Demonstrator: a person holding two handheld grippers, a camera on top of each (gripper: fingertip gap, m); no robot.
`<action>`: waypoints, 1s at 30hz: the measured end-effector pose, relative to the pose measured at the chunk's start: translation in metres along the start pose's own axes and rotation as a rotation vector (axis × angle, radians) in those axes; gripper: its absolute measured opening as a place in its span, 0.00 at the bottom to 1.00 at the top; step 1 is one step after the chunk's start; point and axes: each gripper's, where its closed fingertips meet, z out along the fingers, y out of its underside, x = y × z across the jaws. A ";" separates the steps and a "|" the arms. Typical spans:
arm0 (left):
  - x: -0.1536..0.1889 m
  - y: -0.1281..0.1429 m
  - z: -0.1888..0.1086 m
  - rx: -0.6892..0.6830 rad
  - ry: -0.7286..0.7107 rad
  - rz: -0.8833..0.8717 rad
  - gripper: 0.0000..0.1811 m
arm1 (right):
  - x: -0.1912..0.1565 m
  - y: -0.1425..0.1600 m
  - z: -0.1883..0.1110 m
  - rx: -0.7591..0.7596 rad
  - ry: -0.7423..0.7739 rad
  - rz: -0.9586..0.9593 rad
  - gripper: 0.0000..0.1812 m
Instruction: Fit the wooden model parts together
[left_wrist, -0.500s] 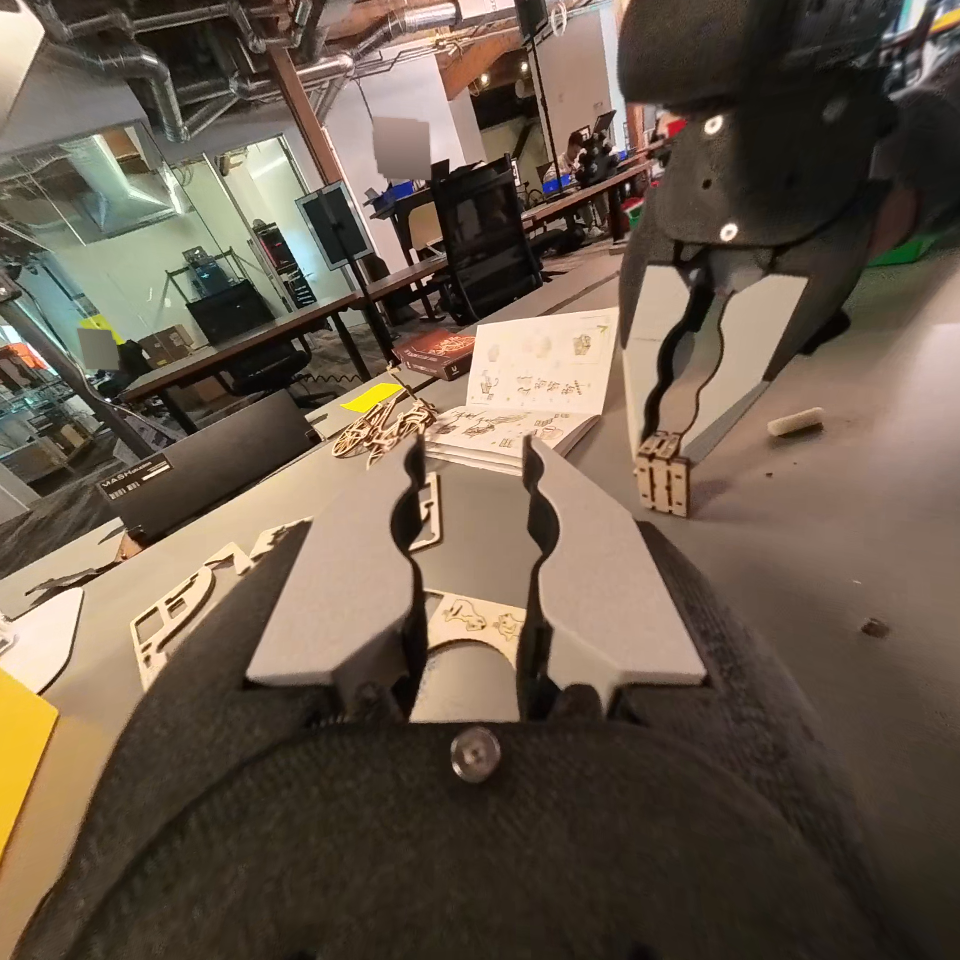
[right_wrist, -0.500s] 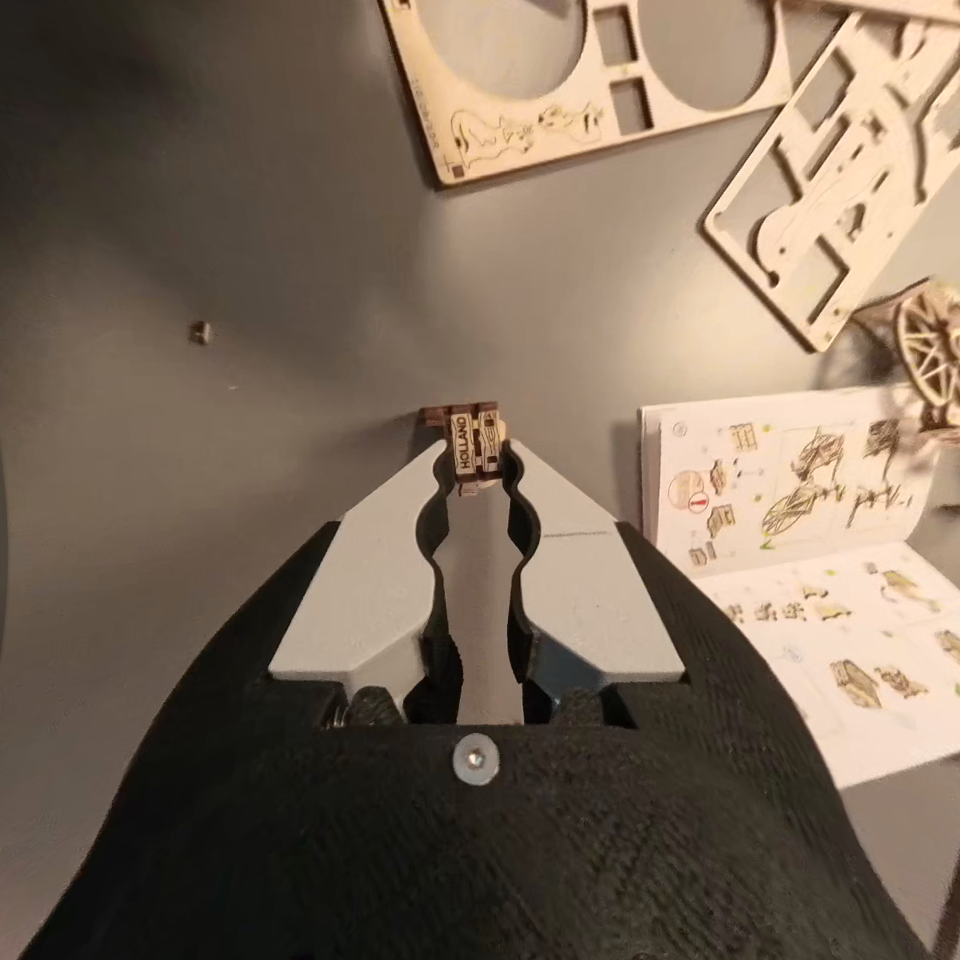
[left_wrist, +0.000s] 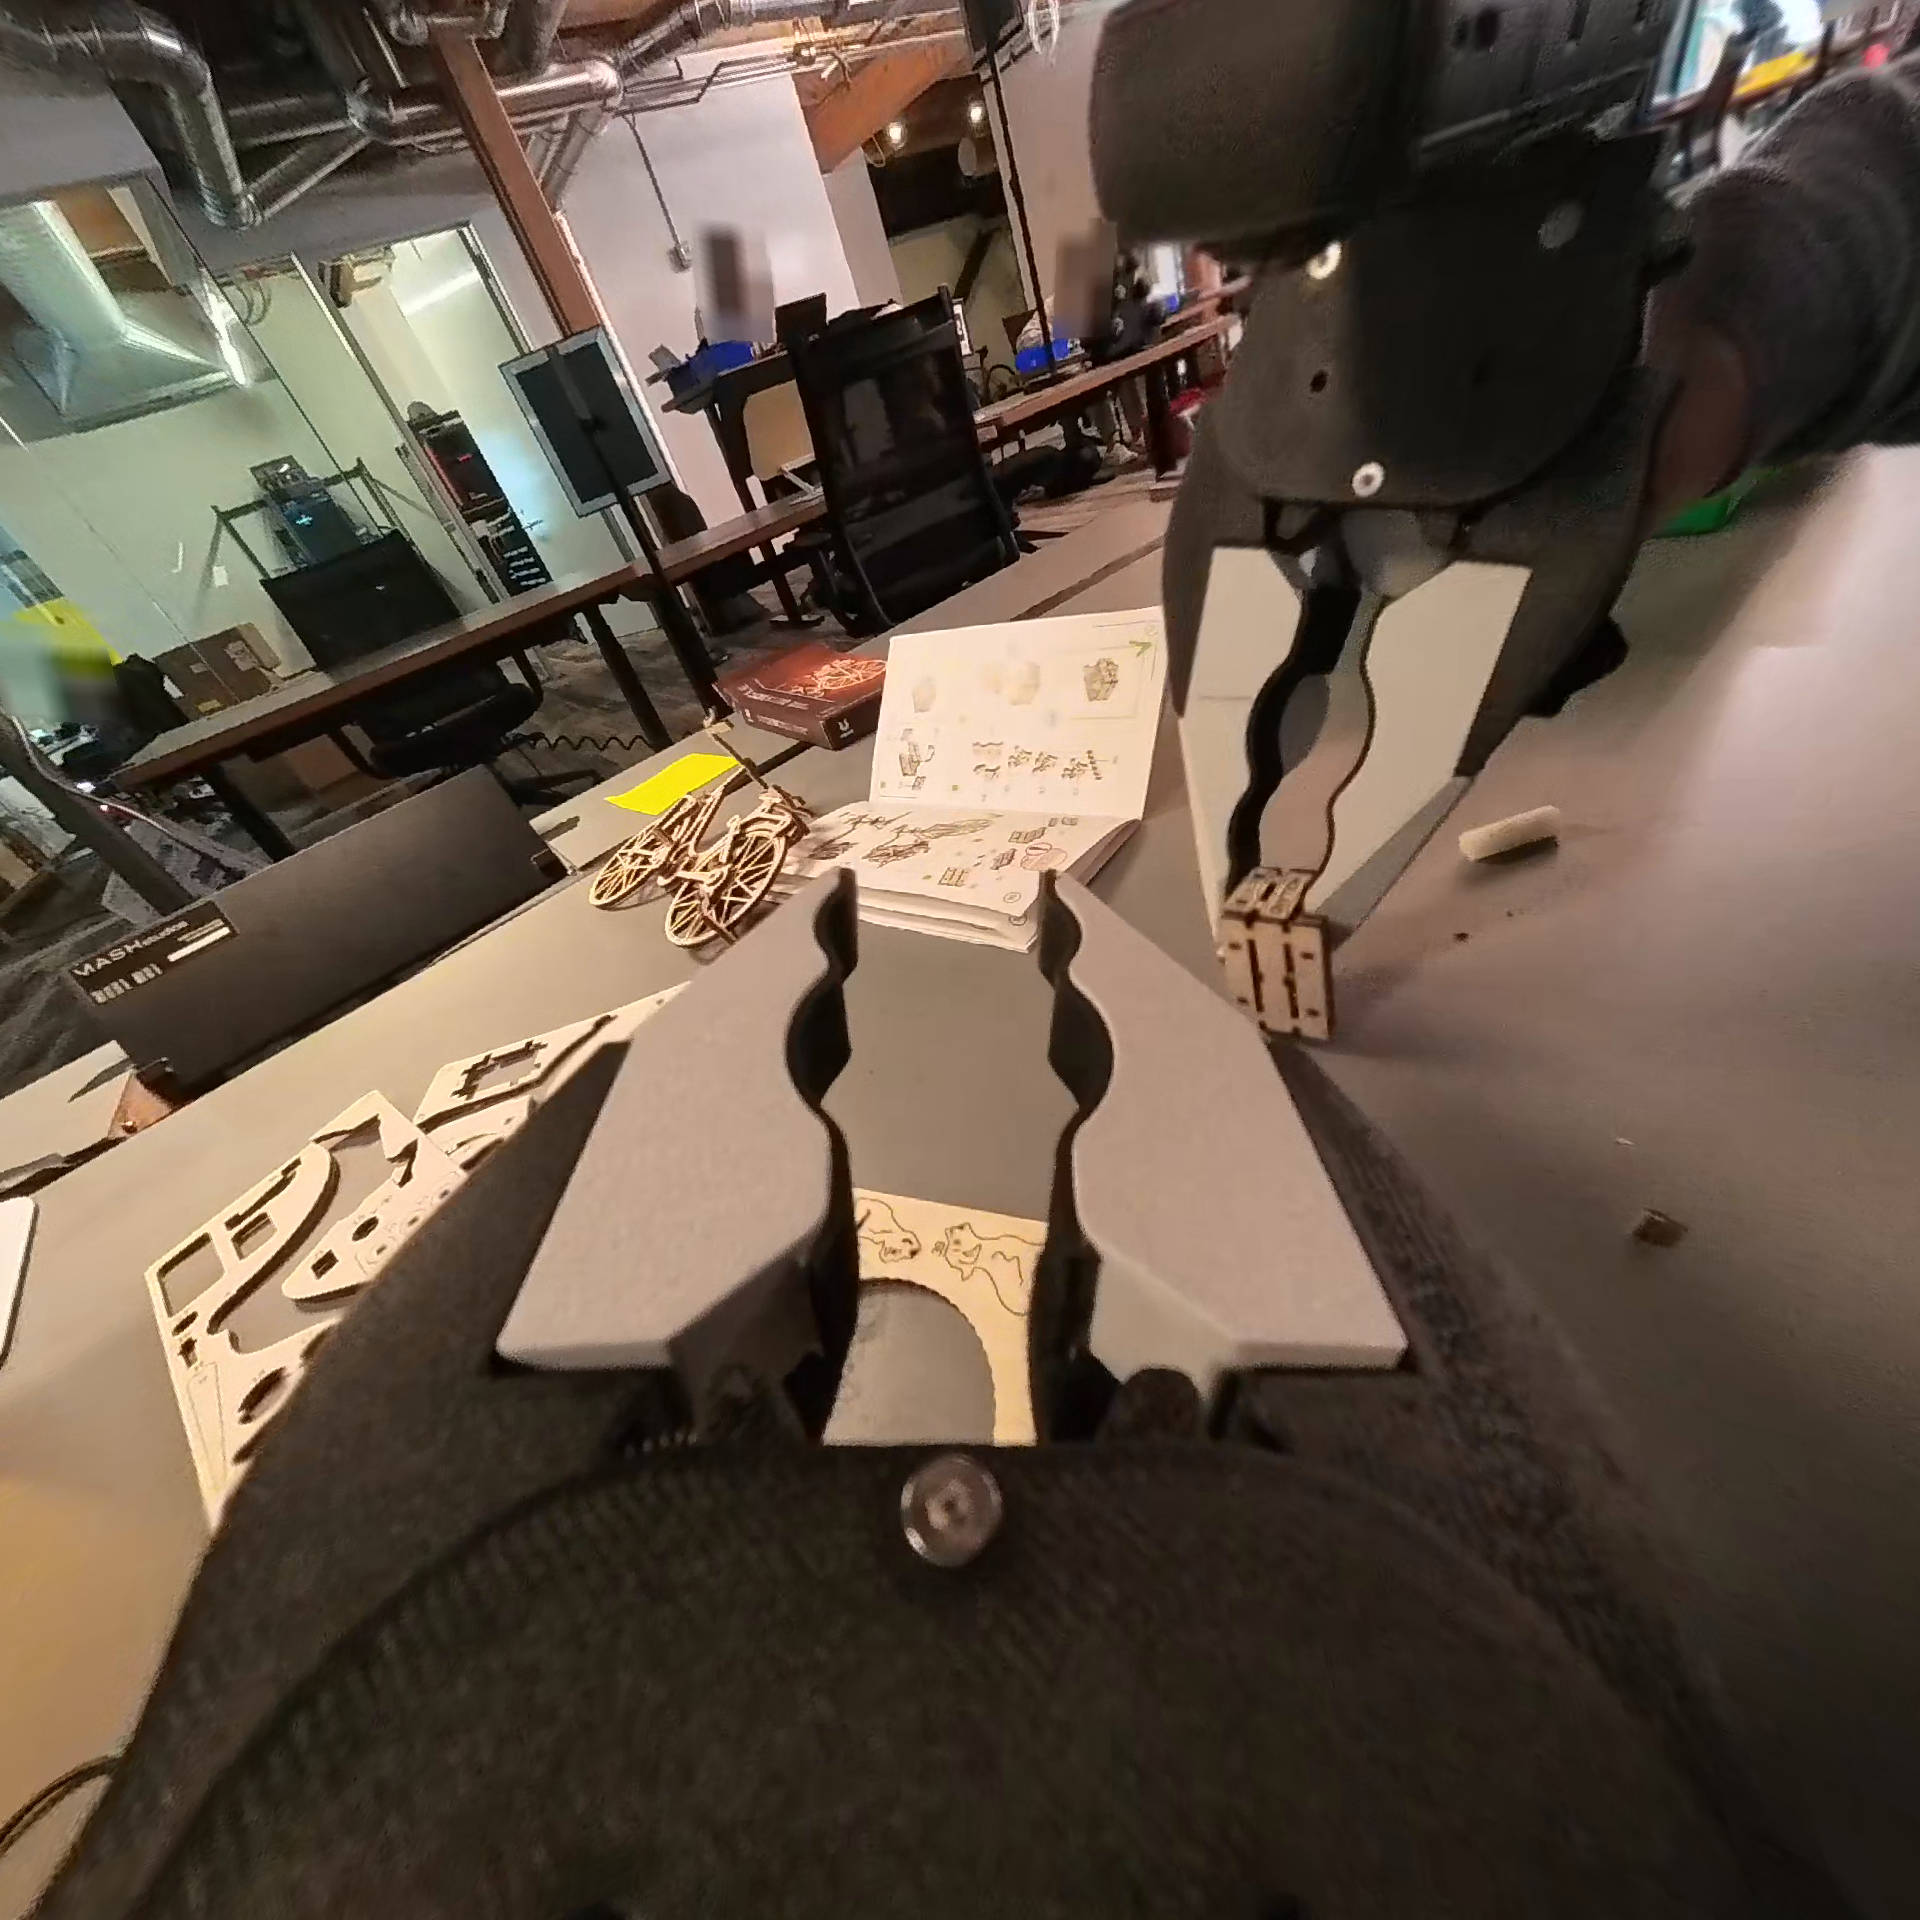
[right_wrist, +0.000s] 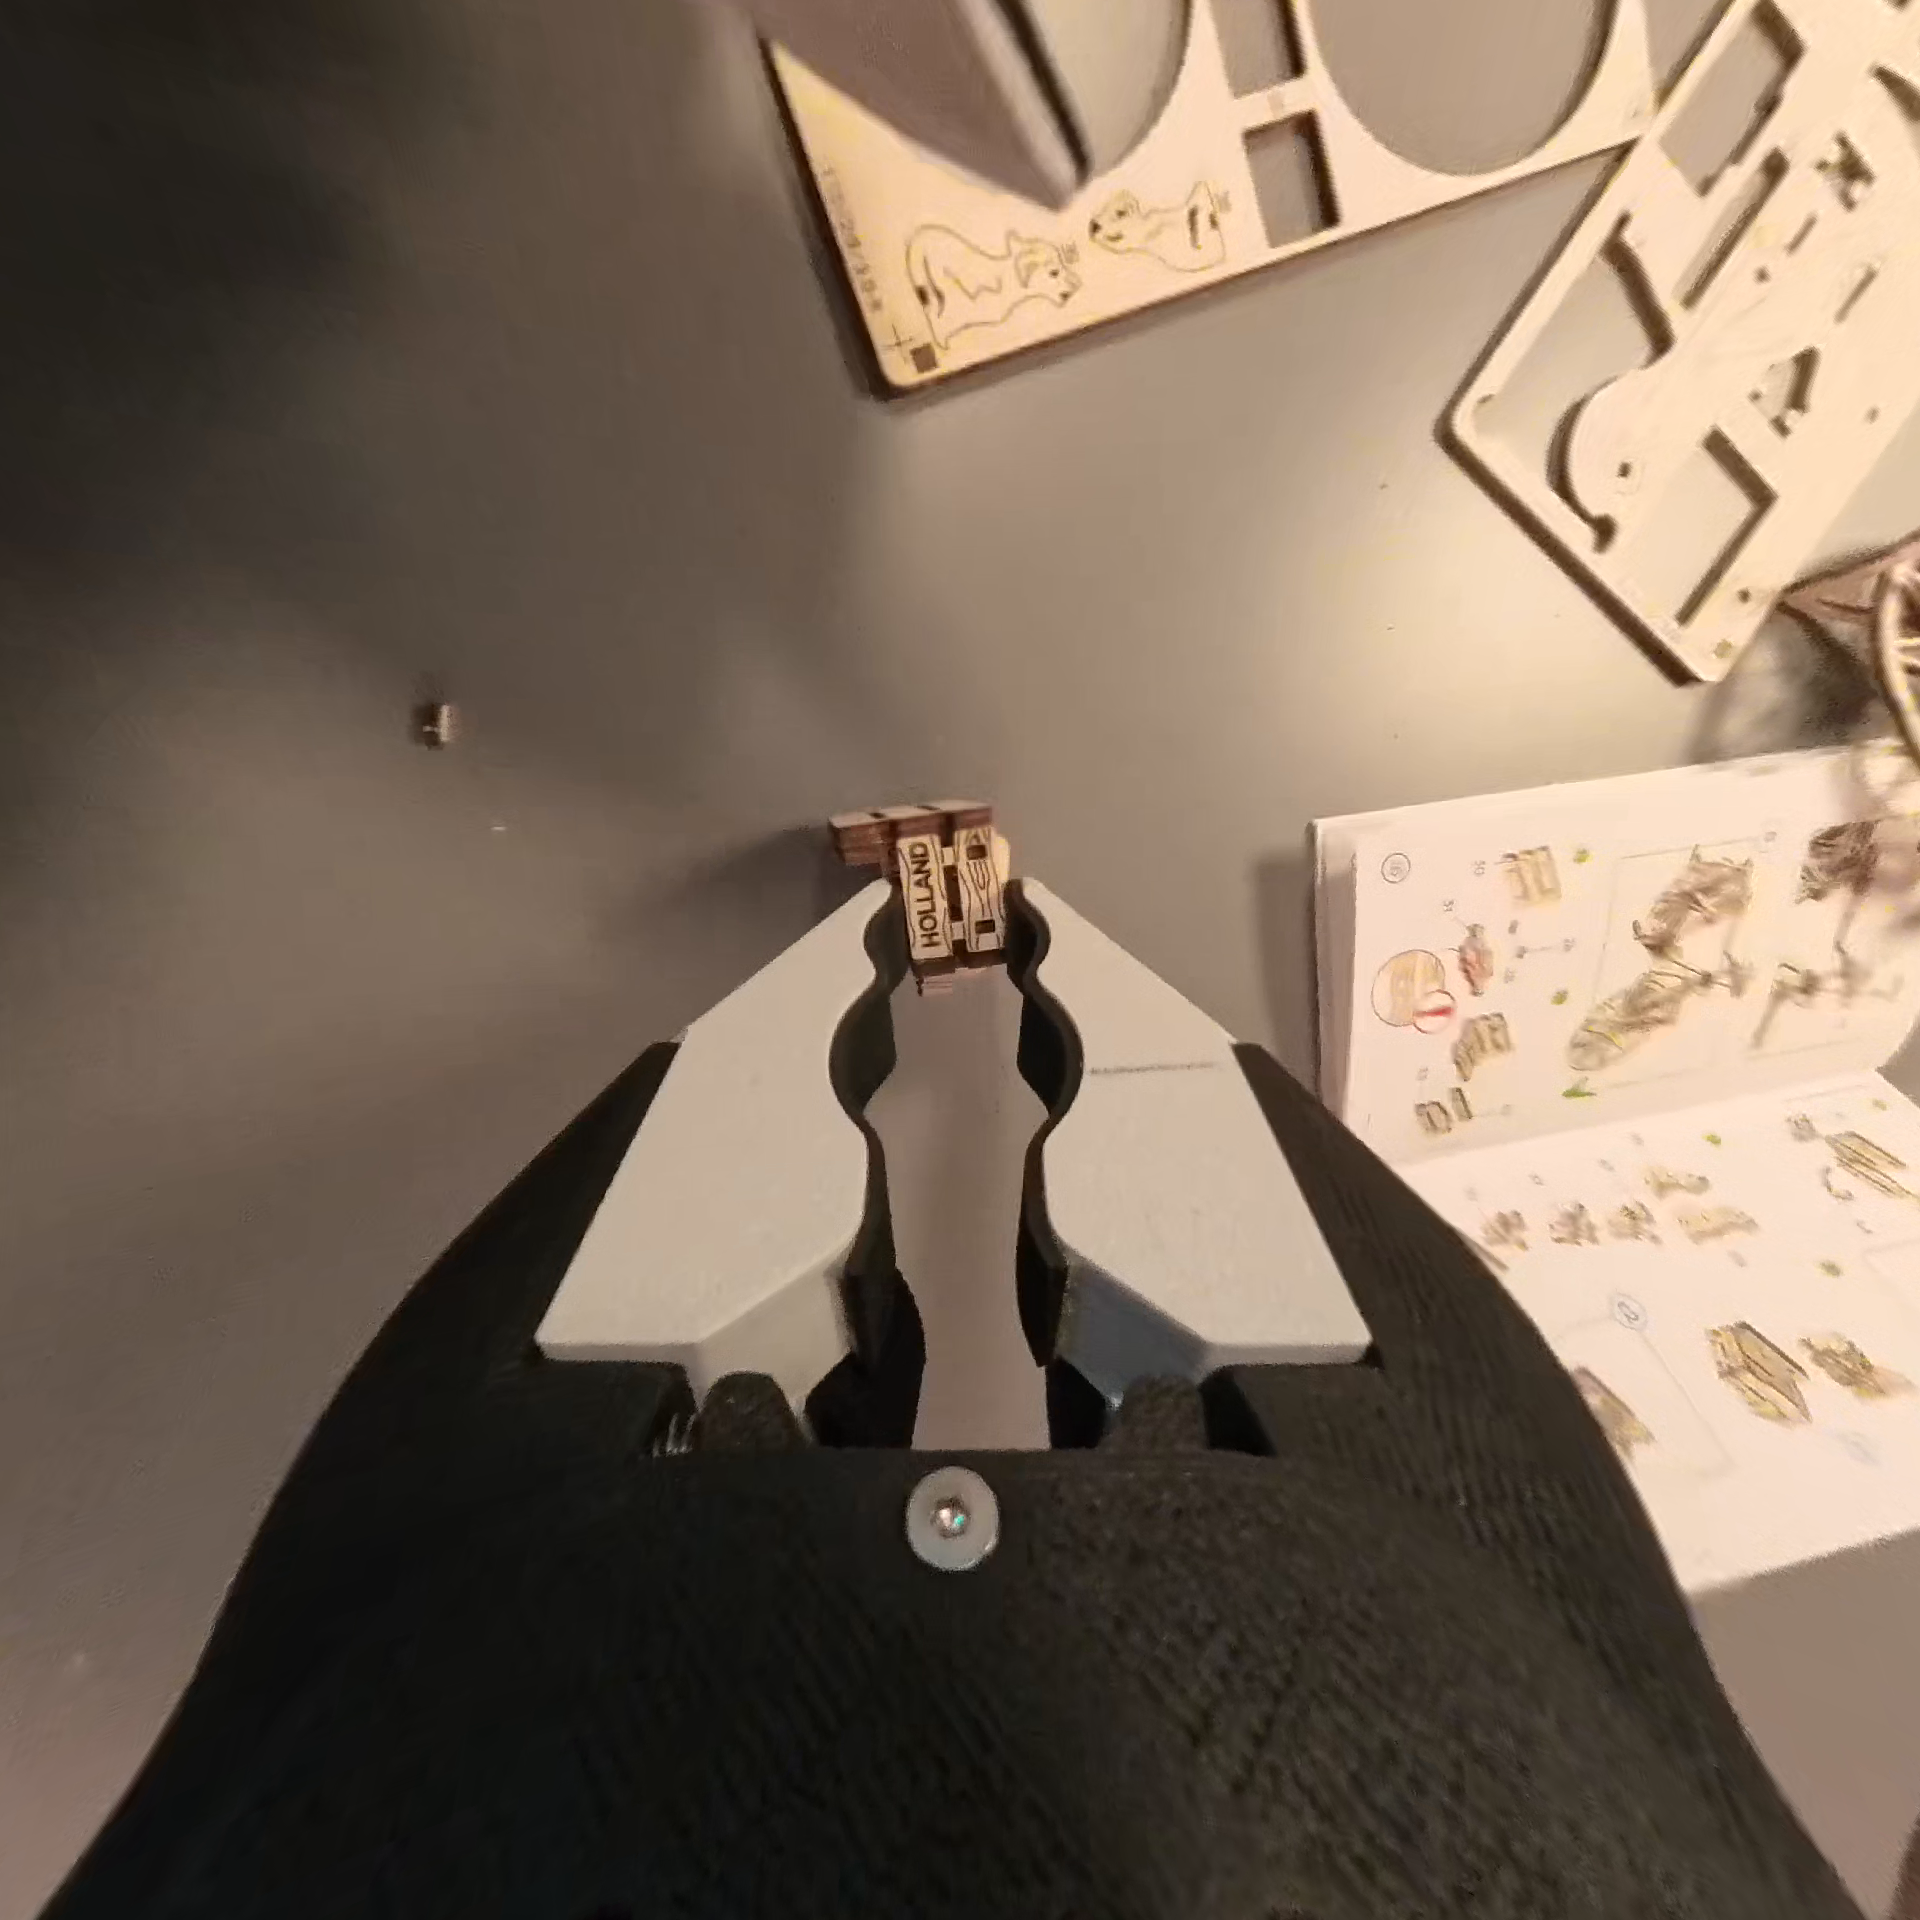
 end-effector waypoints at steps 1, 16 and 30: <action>0.000 0.000 0.000 0.000 0.000 -0.004 0.18 | 0.002 -0.002 -0.004 -0.001 0.016 0.001 0.09; -0.002 0.002 0.000 -0.004 0.006 -0.033 0.17 | -0.001 -0.015 -0.006 0.003 0.008 -0.004 0.09; -0.002 0.003 0.001 -0.008 0.014 -0.049 0.17 | -0.004 -0.013 -0.005 -0.057 -0.023 -0.019 0.07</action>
